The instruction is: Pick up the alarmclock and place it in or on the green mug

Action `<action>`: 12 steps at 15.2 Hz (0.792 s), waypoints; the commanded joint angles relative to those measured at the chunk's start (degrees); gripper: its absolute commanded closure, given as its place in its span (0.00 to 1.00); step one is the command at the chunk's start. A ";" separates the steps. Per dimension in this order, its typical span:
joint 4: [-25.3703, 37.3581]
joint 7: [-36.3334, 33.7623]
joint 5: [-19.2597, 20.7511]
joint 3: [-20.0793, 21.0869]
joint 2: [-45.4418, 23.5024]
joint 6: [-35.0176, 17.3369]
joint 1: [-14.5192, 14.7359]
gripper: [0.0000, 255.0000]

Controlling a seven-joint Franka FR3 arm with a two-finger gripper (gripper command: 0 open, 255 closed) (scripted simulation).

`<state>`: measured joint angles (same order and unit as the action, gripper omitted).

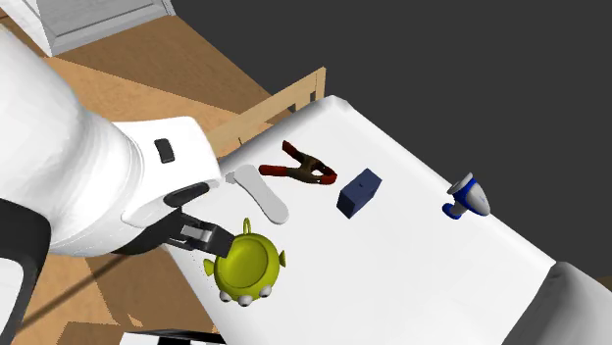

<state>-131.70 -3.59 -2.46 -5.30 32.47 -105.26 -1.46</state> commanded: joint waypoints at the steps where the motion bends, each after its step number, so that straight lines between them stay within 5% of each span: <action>1: 1.16 0.37 0.48 -1.08 -3.95 -2.30 -0.75 0.00; 12: 13.99 1.54 0.33 -6.09 -26.10 -9.00 -4.04 0.00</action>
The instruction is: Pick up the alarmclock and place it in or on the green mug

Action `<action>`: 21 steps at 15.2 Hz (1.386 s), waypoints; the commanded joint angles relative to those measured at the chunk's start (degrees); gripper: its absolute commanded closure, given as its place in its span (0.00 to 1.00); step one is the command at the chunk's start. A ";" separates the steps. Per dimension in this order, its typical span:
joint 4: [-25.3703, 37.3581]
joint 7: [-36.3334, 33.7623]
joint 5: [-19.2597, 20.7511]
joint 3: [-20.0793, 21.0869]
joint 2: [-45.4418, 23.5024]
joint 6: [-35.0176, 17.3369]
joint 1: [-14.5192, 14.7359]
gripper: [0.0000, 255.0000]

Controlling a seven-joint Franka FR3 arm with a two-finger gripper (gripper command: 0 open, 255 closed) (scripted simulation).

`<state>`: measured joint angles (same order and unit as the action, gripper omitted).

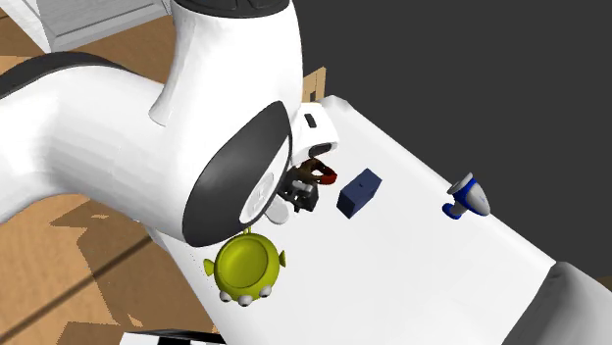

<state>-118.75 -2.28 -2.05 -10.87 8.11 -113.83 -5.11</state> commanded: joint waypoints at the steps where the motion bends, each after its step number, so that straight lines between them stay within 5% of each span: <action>1: 2.54 0.38 -0.29 -0.94 -3.78 -0.74 -0.71 0.00; 18: 38.38 1.71 -6.65 -5.32 -40.53 2.97 -10.16 0.00; 21: 37.69 1.79 -6.80 -5.21 -41.13 1.71 -10.26 0.00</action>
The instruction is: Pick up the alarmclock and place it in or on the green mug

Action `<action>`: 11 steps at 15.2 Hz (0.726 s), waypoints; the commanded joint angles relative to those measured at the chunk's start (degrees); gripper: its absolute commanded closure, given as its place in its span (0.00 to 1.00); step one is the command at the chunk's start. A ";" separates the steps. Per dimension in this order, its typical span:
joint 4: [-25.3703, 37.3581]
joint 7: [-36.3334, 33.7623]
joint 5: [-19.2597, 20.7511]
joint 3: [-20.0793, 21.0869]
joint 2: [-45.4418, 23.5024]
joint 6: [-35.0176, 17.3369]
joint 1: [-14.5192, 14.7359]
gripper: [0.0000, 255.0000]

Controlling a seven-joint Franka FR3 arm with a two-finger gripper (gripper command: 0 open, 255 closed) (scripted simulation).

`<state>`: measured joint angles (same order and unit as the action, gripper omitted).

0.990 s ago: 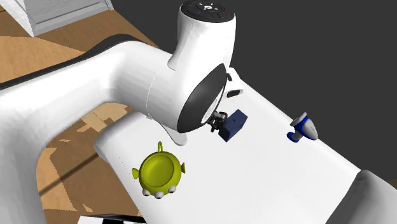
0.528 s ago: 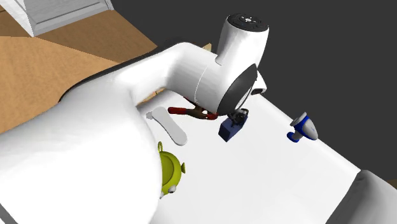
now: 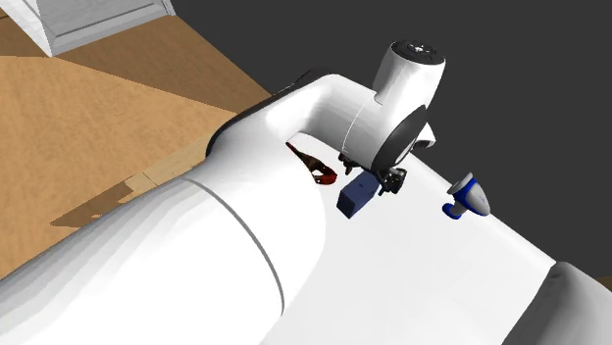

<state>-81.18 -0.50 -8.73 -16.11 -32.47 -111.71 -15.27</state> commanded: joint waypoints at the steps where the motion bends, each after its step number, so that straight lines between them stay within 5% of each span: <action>1: -0.33 0.06 -0.19 0.08 -0.76 -1.06 -0.10 0.00; 11: -2.09 0.31 -0.56 0.30 -1.90 -3.93 -0.13 0.00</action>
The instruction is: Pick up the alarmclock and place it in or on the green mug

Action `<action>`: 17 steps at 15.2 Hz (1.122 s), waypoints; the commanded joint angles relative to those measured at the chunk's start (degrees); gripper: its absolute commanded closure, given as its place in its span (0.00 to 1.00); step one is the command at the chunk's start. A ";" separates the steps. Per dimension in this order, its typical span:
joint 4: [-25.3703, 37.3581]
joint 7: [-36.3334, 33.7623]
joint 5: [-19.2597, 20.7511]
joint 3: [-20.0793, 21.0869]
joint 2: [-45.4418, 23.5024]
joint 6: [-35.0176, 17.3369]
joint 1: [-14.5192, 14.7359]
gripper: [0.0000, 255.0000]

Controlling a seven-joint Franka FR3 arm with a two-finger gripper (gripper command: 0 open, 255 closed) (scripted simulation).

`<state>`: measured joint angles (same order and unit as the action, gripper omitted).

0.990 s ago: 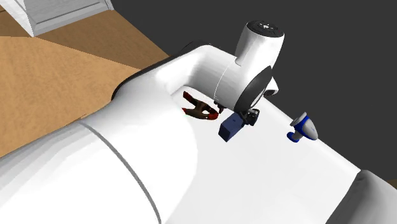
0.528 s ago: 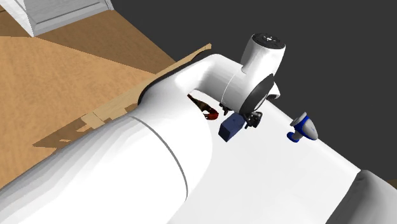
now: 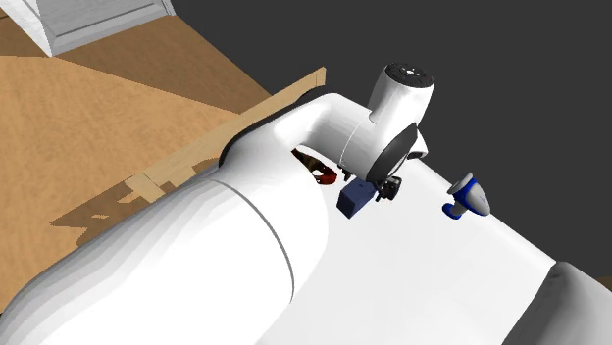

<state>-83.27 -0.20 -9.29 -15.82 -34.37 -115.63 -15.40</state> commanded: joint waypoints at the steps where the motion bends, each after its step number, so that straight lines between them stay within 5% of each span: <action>1: -0.01 0.00 0.00 0.00 0.00 -0.01 0.00 0.00; 2: 0.00 0.00 0.00 0.00 0.00 -0.01 0.00 0.00; 3: 0.00 0.00 0.00 0.00 0.00 -0.01 0.00 1.00; 17: 1.87 -0.25 0.41 -0.25 1.29 3.11 0.03 1.00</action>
<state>-81.81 -0.38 -9.00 -16.00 -33.45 -113.28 -15.39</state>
